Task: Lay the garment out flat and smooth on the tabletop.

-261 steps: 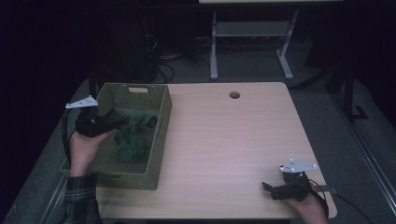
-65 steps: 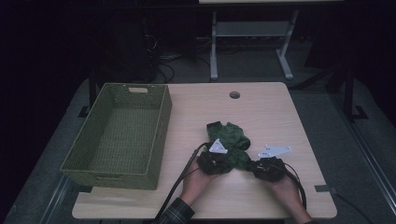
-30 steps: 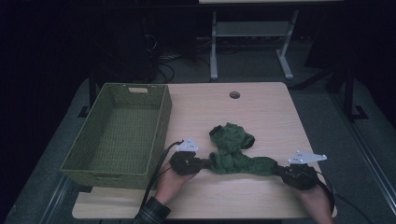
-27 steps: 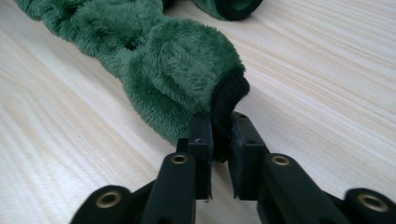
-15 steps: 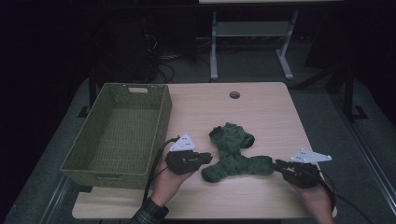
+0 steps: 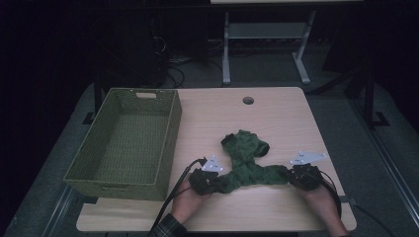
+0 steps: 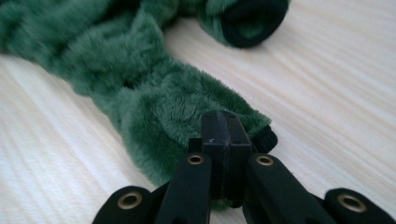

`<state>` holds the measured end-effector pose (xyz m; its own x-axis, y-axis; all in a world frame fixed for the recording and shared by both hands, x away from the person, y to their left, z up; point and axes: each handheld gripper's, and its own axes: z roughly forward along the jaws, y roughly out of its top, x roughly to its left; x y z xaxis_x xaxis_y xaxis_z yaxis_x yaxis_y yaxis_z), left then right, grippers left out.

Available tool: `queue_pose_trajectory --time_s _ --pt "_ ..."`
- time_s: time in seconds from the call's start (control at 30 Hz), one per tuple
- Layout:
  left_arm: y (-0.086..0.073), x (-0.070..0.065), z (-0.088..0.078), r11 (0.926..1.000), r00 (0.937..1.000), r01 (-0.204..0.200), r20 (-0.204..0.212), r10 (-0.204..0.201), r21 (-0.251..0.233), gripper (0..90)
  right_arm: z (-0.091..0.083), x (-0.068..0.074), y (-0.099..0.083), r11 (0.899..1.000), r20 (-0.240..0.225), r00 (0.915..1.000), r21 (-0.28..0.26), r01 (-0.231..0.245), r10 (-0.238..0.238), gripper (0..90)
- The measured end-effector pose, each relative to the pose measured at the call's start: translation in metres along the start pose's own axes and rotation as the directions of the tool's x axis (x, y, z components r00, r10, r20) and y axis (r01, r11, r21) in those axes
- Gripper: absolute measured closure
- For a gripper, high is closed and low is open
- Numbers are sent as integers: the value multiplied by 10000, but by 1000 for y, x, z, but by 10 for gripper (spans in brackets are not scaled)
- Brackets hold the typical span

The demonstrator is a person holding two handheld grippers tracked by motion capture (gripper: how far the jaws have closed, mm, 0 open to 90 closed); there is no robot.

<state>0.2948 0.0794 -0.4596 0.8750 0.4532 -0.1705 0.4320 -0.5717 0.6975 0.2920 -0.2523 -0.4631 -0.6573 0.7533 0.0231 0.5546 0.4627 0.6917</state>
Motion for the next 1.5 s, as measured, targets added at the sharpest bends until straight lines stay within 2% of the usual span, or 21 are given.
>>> queue_pose_trajectory --time_s 0.13,0.2,0.33,0.37,0.4,0.43,0.5,0.57,0.87,1.07,1.17,1.2,1.33,1.37,1.4,1.5 --pt "-3 8 3 9991 9986 -141 -495 161 399 897 1 0 -1 9998 57 9999 172 92 -93 900" --pt "-4 12 3 9994 9993 0 -380 13 354 898 0 1 -1 9995 105 9998 268 163 -165 900" --pt "-5 16 0 9989 9995 -26 -302 40 462 898 -4 7 -5 9974 230 9989 602 404 -418 900" --pt "-6 16 -1 9990 9997 86 -243 -76 441 898 -5 7 -6 9971 201 9989 642 410 -424 900" --pt "-6 17 -3 9986 9998 27 -218 -16 529 898 -7 8 -9 9970 168 9989 637 432 -443 900" --pt "-7 16 -3 9988 9997 174 -163 -167 451 898 -8 9 -10 9972 112 9991 629 398 -406 900" --pt "-8 17 -5 9983 9999 123 -87 -118 569 898 -12 11 -14 9975 9 9996 649 295 -296 900" --pt "-10 16 -6 9985 9996 275 16 -276 478 898 -14 12 -16 9973 -23 9996 689 270 -269 900" --pt "-22 9 -19 9968 9988 -4 495 -36 801 898 -33 35 -36 9968 -451 9985 721 347 -315 900" --pt "-32 6 -26 9976 9970 236 715 -283 647 897 -40 40 -45 9975 -635 9978 661 256 -214 900" --pt "-30 6 -28 9983 9968 246 746 -285 521 854 -39 40 -44 9975 -587 9980 643 287 -249 900" --pt "-28 6 -31 9993 9971 245 715 -265 283 770 -40 40 -43 9980 -504 9980 495 396 -371 895" --pt "-22 6 -38 9996 9977 271 616 -265 -97 649 -44 38 -38 9995 -514 9983 92 296 -291 864" --pt "-19 7 -41 9990 9975 359 611 -343 -268 649 -44 37 -36 9996 -520 9983 0 268 -267 848" --pt "-14 9 -44 9983 9979 366 551 -341 -454 590 -44 34 -30 9994 -509 9983 -232 263 -274 807" --pt "-5 12 -45 9966 9981 405 501 -370 -714 528 -41 30 -21 9989 -552 9984 -462 115 -141 747"
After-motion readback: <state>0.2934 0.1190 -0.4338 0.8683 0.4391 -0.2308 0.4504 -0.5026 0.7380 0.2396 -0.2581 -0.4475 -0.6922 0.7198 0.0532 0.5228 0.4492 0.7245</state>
